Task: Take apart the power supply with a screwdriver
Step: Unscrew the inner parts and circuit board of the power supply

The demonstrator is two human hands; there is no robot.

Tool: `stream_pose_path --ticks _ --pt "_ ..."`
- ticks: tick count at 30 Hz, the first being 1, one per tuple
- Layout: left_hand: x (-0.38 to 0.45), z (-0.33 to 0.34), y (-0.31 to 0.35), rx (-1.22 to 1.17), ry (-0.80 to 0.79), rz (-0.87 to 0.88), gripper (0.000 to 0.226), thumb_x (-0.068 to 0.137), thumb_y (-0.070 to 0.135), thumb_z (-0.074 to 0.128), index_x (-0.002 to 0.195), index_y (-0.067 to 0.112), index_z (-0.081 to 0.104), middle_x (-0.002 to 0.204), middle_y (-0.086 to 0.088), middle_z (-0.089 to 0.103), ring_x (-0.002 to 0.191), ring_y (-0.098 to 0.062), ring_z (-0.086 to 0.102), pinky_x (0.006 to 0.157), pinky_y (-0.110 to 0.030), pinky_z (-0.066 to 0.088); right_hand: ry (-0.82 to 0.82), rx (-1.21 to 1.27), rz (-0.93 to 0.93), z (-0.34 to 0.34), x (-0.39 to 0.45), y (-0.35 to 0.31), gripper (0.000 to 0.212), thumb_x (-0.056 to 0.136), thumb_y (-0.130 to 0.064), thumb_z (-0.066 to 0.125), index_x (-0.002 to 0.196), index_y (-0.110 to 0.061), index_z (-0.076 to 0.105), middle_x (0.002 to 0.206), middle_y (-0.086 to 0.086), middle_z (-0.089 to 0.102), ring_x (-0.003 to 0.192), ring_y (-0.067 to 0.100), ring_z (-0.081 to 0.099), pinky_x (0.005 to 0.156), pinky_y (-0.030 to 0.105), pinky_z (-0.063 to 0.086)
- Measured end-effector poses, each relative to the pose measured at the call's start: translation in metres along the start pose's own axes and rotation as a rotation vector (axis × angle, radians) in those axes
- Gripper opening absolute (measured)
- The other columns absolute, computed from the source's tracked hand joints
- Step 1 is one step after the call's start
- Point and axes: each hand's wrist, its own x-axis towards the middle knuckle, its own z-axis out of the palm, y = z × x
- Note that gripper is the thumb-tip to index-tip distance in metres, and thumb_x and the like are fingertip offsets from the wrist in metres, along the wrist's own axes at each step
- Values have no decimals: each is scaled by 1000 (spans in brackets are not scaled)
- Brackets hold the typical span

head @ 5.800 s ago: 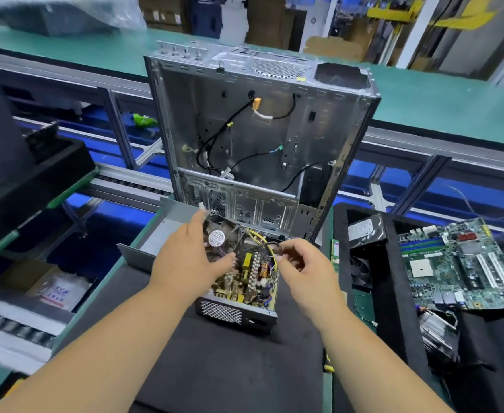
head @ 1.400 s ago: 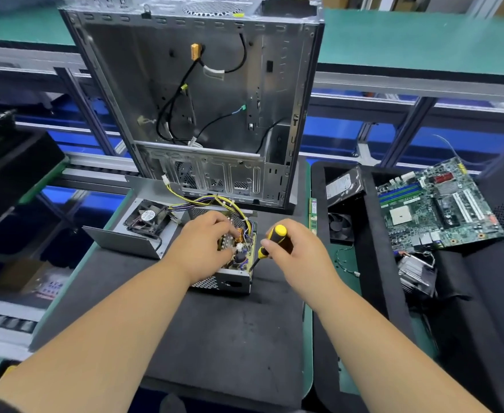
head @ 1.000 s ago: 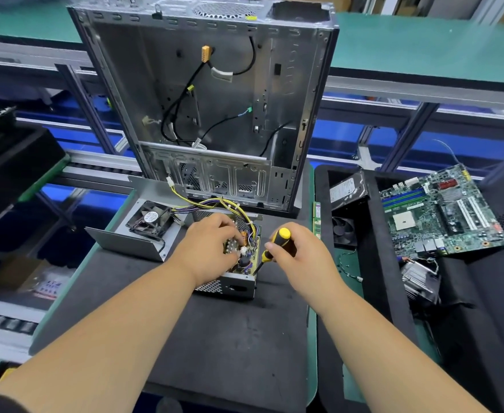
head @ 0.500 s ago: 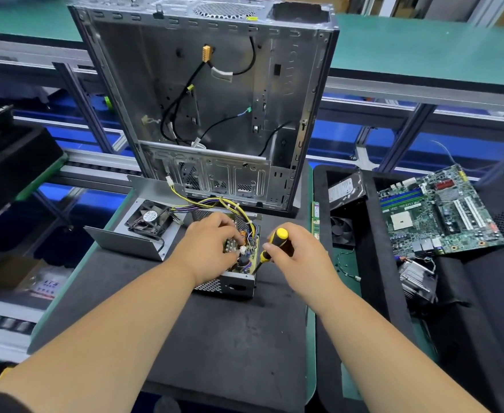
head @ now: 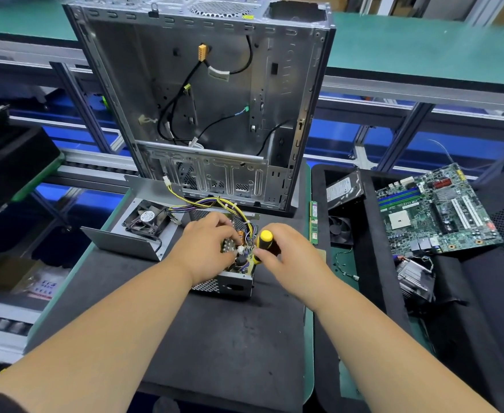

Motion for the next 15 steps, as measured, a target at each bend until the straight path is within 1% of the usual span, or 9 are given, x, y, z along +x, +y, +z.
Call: stream_pose_path --ticks 2,4,6,10,13,15 --pt "0 0 0 -5 2 2 20 80 34 67 96 45 66 118 18 43 121 -20 45 107 -39 30 -52 -42 -58 -2 2 -5 15 96 -27 63 106 -17 57 104 -5 55 87 11 46 73 29 39" --pt "0 -1 0 -12 7 8 21 79 34 68 91 49 60 118 18 43 120 -20 46 106 -38 29 -99 -84 -95 -5 5 -9 19 96 -25 63 111 -15 56 107 -4 55 91 15 49 77 32 41" --pt "-1 -2 0 -15 4 7 25 79 34 68 90 52 55 118 18 44 119 -20 46 105 -37 29 -132 -101 -107 -7 7 -12 19 96 -23 63 111 -15 55 109 -1 55 95 20 52 81 36 44" --pt "-1 0 0 -13 7 3 23 79 34 68 93 50 58 118 18 44 119 -20 46 105 -37 30 -157 -110 -123 -10 9 -14 19 96 -20 62 112 -15 54 109 1 56 95 21 51 82 37 43" --pt "-1 -1 0 -24 11 3 26 78 34 69 90 52 54 117 18 44 119 -21 46 106 -38 30 -156 -122 -118 -10 10 -13 19 97 -22 61 113 -17 52 106 -3 52 93 20 51 80 37 44" --pt "0 0 0 -28 21 6 23 78 33 69 89 50 57 117 18 44 118 -19 46 106 -38 30 -153 -130 -109 -9 11 -12 20 97 -24 61 114 -17 51 105 -4 51 94 21 52 81 37 44"
